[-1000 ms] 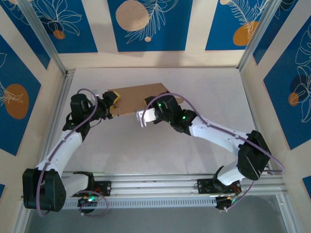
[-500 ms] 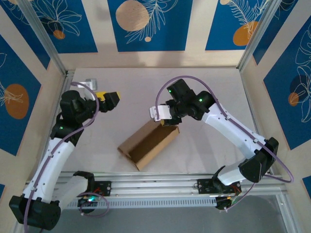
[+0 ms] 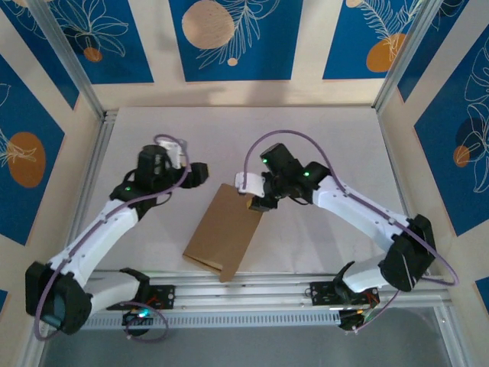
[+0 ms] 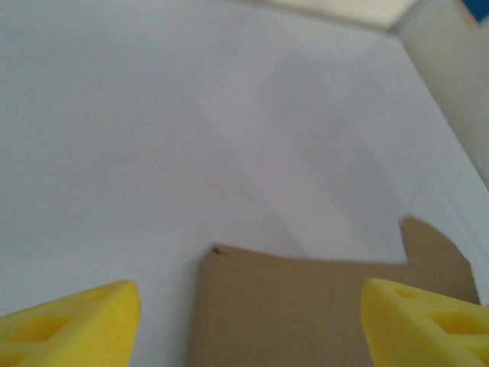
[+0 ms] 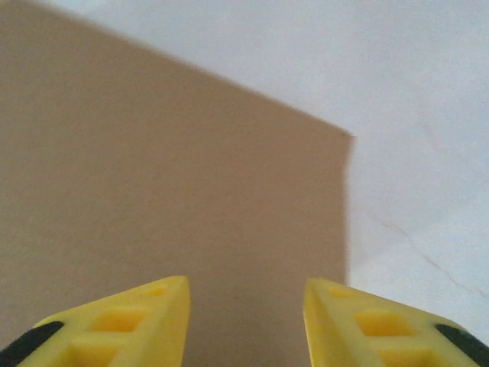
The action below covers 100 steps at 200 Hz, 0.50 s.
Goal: Fold the paper box
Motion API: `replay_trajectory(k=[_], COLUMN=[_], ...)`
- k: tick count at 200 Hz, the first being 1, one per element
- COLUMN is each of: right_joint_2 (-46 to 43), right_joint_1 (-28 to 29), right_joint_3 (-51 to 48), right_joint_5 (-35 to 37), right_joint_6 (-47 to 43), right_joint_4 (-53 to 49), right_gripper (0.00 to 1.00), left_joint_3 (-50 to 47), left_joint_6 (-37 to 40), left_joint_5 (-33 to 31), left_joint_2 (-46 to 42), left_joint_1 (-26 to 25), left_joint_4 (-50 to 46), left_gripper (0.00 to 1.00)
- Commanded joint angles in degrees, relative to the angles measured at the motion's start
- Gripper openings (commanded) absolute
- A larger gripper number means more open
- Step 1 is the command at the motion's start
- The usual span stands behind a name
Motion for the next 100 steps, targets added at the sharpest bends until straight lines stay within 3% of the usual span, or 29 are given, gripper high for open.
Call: replay_trajectory(k=[1,21,56,100], right_joint_2=[-6.26,-10.36,-16.44,-14.96], right_joint_1=[-2.5,-4.83,-11.23,-14.41], right_joint_3=[0.16,-1.33,-7.75,-8.86], right_joint_5=[2.81,7.18,3.69,9.2], right_joint_6=[20.74,29.64,44.54,54.96], right_joint_4=[9.24,9.87,15.26,9.68], right_gripper=[0.37,0.28,0.07,0.11], left_joint_3=[-0.4,-2.32,-1.28,1.78], left_joint_6=[-1.36,-1.64,0.51,3.27], left_joint_5=[1.73,-0.29,-9.49,-17.96], left_joint_2=[2.34,3.37,13.14,24.95], left_joint_1=[-4.95,-11.81,-20.83,-22.32], left_joint_4=[-5.71,-4.71,-4.87,-0.25], left_gripper=[0.66,0.57,0.54,0.53])
